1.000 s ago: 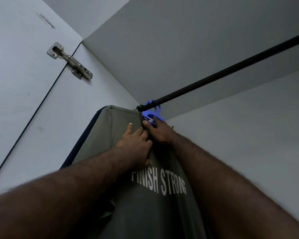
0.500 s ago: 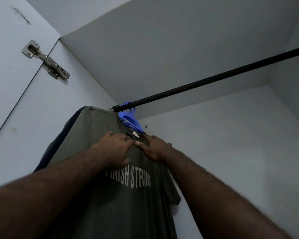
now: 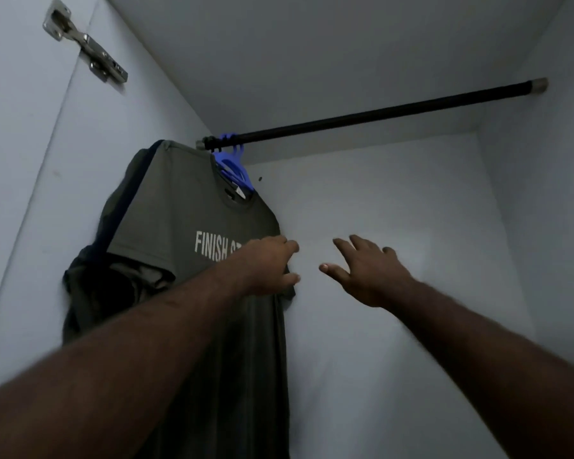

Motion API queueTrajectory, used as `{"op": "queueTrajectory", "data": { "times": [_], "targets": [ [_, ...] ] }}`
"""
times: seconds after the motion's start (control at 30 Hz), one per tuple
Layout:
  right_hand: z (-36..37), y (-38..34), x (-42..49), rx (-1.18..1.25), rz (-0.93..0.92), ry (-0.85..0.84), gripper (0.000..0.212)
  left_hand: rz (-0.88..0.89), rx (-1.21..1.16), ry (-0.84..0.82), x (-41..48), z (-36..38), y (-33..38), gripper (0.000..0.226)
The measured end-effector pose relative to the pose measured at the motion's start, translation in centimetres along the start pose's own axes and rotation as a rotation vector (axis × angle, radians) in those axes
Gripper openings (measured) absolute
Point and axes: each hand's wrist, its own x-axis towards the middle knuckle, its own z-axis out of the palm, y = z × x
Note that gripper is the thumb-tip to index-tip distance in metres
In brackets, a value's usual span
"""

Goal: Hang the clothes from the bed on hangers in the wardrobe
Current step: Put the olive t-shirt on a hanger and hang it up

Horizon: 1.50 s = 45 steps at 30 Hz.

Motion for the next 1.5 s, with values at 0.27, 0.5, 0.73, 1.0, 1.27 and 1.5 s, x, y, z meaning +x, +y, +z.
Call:
{"op": "queueTrajectory", "data": {
  "times": [0.27, 0.5, 0.73, 1.0, 1.27, 1.5],
  "targets": [
    [-2.7, 2.9, -11.0, -0.187, 0.077, -0.143, 0.075, 0.064, -0.452, -0.001, -4.2, 3.9, 7.3, 0.061],
    [-4.3, 0.3, -20.6, -0.24, 0.202, -0.272, 0.082, 0.102, -0.919, -0.105, -12.3, 8.0, 12.8, 0.063],
    [-6.0, -4.0, -34.4, -0.296, 0.424, -0.497, 0.081, 0.018, -1.468, -0.347, -22.8, 11.2, 19.9, 0.057],
    [-13.3, -9.1, -54.2, 0.045, 1.054, -0.3, 0.076, 0.124, -1.838, -0.739, -35.5, 4.8, 31.8, 0.07],
    [-25.8, -18.2, -72.0, 0.166, 1.484, 0.186, 0.047, 0.205, -1.994, -1.072, -50.9, -5.1, 42.3, 0.069],
    [-40.2, -31.6, -89.9, 0.261, 1.879, 0.718, 0.078, 0.19, -2.098, -1.626, -68.7, -16.9, 49.2, 0.066]
  ]
}}
